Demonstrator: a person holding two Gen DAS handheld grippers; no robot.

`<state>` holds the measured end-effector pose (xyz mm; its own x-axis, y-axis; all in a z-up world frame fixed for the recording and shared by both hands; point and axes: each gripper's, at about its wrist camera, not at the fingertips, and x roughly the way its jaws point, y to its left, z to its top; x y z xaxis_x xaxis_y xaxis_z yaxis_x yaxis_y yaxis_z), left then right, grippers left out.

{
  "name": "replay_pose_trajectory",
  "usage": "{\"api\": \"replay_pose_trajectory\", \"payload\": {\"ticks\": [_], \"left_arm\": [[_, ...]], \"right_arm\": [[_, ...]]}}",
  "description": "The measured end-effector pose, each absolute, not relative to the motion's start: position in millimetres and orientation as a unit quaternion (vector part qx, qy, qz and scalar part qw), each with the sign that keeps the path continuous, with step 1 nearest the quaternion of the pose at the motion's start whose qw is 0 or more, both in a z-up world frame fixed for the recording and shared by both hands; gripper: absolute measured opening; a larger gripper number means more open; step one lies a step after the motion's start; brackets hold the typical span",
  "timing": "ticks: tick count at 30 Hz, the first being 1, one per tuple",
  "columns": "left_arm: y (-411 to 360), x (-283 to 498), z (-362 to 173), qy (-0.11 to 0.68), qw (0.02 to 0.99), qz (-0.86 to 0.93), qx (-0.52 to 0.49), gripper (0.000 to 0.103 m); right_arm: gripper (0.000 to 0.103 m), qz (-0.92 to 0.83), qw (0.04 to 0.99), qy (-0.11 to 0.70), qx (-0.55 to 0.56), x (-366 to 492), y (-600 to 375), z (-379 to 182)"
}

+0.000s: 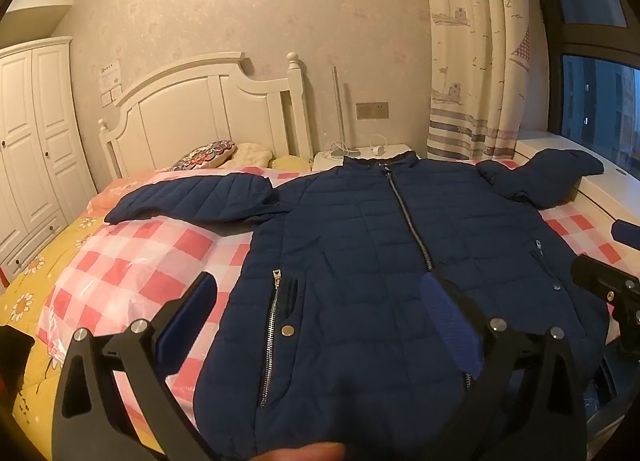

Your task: Fold large clothes

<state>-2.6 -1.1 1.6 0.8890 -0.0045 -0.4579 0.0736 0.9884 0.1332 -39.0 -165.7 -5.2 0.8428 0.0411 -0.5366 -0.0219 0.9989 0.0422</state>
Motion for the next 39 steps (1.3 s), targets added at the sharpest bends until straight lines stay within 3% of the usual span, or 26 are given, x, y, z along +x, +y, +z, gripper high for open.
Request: {"api": "replay_pose_trajectory", "payload": {"ticks": [39], "left_arm": [[1.8,1.1,-13.0,0.244,0.967,-0.026,0.069,0.101]], "right_arm": [[0.099,0.023,0.956,0.29,0.03,-34.8,-163.3,-13.2]]}}
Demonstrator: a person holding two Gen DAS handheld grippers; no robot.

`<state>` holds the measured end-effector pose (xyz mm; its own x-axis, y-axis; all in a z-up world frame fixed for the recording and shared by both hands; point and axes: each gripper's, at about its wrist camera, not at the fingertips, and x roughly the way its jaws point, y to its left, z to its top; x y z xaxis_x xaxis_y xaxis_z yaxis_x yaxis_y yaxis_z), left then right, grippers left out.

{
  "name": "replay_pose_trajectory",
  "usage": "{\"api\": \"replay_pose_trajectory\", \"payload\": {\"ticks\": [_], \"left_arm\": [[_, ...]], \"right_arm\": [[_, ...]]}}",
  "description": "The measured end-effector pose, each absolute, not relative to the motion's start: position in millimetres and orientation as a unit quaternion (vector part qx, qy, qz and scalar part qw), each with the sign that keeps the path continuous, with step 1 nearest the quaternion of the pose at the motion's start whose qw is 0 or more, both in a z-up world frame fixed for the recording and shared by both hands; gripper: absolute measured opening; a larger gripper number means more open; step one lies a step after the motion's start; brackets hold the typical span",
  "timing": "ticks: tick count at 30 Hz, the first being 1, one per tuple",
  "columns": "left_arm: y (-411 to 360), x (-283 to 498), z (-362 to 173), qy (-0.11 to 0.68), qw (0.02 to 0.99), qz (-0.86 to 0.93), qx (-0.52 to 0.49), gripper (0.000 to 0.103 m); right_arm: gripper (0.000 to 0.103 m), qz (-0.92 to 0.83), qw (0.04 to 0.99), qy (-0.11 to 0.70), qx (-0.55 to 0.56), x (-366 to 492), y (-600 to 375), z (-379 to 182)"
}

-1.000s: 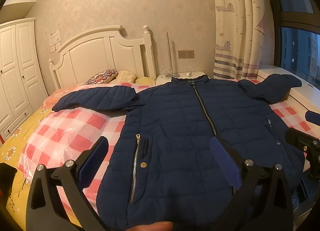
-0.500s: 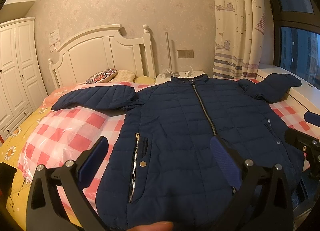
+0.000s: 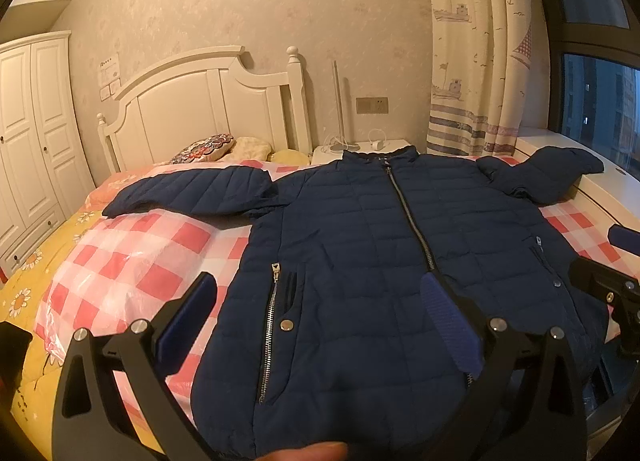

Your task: Fold large clothes

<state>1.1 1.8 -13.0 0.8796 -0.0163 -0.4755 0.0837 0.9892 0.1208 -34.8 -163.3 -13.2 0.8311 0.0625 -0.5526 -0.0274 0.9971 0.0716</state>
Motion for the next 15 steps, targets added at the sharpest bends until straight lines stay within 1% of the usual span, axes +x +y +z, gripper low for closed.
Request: {"api": "replay_pose_trajectory", "payload": {"ticks": [15], "left_arm": [[9.1,2.3,-15.2,0.25,0.966,-0.026,0.065,0.101]], "right_arm": [[0.099,0.033,0.957,0.287,0.036,-36.4,-165.8,-14.4]]}}
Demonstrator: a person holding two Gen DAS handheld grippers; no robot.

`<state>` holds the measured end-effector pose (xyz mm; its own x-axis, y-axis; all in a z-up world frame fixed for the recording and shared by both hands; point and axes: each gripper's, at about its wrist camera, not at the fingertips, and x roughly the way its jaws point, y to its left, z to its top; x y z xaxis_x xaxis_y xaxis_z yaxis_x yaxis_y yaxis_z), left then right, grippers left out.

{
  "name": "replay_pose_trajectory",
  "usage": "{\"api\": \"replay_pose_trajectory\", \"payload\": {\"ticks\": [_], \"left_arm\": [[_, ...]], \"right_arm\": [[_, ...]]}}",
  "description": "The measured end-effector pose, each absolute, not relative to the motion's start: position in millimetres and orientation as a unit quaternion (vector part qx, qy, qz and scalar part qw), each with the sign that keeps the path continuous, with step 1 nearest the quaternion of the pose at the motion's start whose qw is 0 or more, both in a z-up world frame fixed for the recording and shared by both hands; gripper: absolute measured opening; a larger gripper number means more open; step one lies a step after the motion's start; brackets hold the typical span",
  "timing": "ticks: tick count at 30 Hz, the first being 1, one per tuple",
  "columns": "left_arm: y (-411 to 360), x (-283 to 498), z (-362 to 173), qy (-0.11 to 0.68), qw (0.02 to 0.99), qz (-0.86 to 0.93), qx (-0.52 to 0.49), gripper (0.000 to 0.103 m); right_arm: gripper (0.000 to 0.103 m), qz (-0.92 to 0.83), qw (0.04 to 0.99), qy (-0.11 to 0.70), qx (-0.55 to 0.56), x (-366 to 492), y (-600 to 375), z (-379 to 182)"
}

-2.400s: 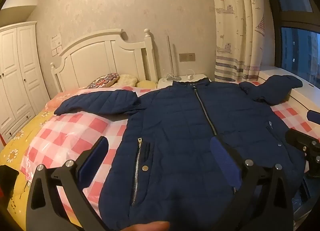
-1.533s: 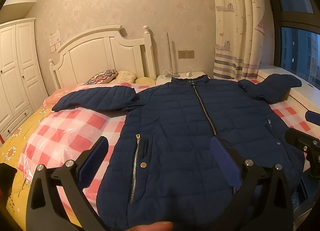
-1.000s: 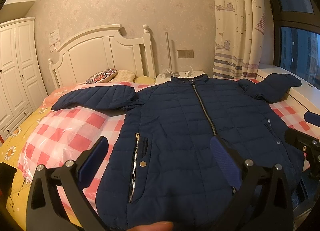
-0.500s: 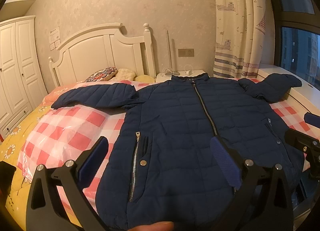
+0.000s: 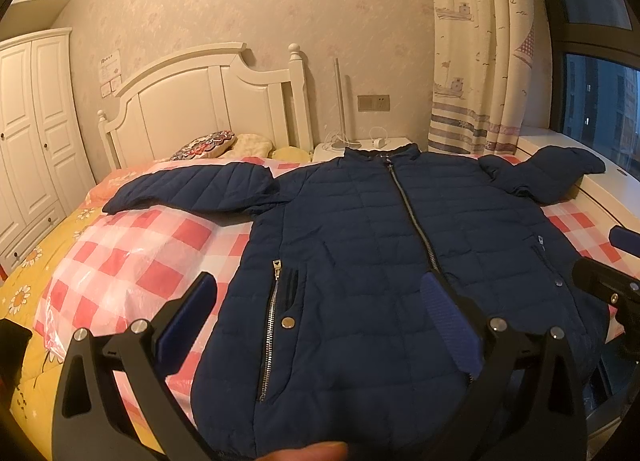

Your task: Fold large clothes

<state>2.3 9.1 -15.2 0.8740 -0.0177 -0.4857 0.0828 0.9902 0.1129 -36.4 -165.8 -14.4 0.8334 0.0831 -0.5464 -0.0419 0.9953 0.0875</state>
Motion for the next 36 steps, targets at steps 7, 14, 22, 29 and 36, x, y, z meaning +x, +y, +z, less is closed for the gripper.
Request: {"api": "replay_pose_trajectory", "payload": {"ticks": [7,14,22,29,36], "left_arm": [[8.9,2.3,-15.3,0.25,0.966,-0.026,0.065,0.101],[8.6,1.9,-16.8,0.253,0.965,-0.026,0.066,0.101],[6.3,23.4,-28.6,0.278,0.958,-0.034,0.067,0.101],[-21.8,125.4,-55.6,0.343,0.927,-0.057,0.141,0.101],[-33.3,251.1,-73.4,0.379,0.915,-0.009,0.139,0.101]], "right_arm": [[0.099,0.033,0.956,0.288,0.037,-36.5,-165.7,-14.5],[0.099,0.032,0.956,0.289,0.038,-36.0,-166.6,-15.6],[0.099,0.016,0.955,0.295,0.035,-22.4,-183.2,-27.9],[0.099,-0.052,0.936,0.324,0.128,21.5,-279.2,-47.0],[0.099,-0.169,0.903,0.326,0.223,88.1,-413.3,-61.6]]}}
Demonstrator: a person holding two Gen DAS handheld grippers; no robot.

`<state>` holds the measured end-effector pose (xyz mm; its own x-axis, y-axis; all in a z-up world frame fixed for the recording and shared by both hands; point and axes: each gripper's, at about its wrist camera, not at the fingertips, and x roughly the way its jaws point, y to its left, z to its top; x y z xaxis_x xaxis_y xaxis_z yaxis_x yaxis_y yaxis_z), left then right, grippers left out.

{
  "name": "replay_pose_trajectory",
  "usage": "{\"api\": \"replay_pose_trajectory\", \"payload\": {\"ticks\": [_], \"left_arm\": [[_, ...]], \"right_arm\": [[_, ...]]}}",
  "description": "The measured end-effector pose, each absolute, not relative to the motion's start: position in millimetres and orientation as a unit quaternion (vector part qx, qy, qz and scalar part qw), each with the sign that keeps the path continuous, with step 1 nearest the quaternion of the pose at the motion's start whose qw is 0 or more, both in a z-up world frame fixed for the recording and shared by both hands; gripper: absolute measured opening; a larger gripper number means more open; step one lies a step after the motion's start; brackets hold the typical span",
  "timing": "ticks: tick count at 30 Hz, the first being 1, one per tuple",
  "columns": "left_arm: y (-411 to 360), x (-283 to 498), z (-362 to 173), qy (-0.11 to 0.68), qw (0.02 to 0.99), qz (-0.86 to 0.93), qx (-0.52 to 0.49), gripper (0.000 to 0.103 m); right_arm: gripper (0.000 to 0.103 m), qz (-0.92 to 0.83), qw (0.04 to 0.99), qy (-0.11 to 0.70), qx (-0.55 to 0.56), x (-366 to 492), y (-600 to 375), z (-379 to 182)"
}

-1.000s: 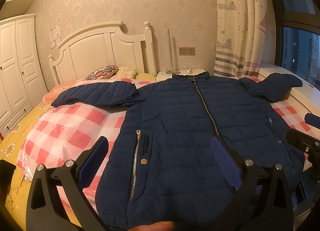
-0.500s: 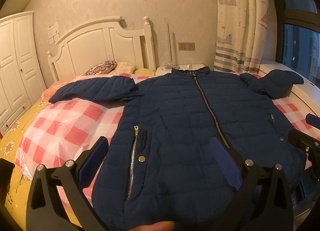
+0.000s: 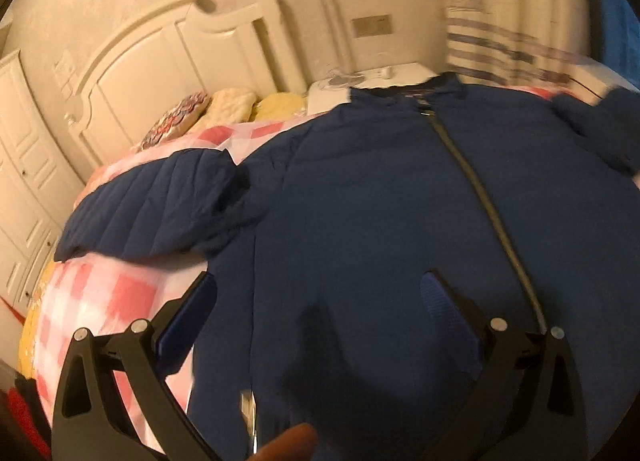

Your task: Fold large clothes

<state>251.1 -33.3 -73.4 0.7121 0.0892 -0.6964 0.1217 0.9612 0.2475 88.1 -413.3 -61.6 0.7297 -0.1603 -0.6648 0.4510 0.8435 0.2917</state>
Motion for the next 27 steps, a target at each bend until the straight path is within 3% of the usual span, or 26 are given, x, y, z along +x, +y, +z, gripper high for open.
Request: {"api": "replay_pose_trajectory", "payload": {"ticks": [5,8,11,13,16,17,18,21,27], "left_arm": [[-19.4,297.3,-97.1,0.405,0.911,-0.038,0.067,0.101],[-14.1,314.1,-120.7,0.451,0.889,-0.069,0.037,0.1],[-15.3,315.8,-122.7,0.449,0.89,-0.067,0.038,0.101],[-19.0,316.8,-124.9,0.451,0.889,-0.06,0.05,0.101],[-17.1,317.9,-126.0,0.458,0.886,-0.06,0.041,0.101],[-17.7,318.1,-126.0,0.46,0.885,-0.06,0.039,0.101],[-19.8,320.0,-125.9,0.461,0.884,-0.06,0.04,0.101],[-20.5,318.5,-125.2,0.463,0.883,-0.06,0.041,0.101],[-17.1,314.5,-124.2,0.458,0.886,-0.064,0.03,0.101]], "right_arm": [[0.099,-0.187,0.876,0.32,0.308,141.1,-492.4,-76.9],[0.098,-0.209,0.867,0.319,0.32,170.1,-523.2,-86.1],[0.097,-0.226,0.861,0.334,0.311,201.9,-537.4,-95.9],[0.09,-0.234,0.854,0.343,0.313,216.4,-545.2,-102.5],[0.066,-0.242,0.85,0.343,0.318,227.5,-549.5,-105.5],[0.048,-0.239,0.854,0.334,0.32,228.1,-549.2,-103.7],[0.038,-0.234,0.864,0.316,0.315,227.9,-544.9,-97.0],[0.029,-0.205,0.91,0.254,0.255,225.2,-508.8,-61.2],[0.029,-0.079,0.964,0.217,0.135,240.1,-396.6,-0.9]]}}
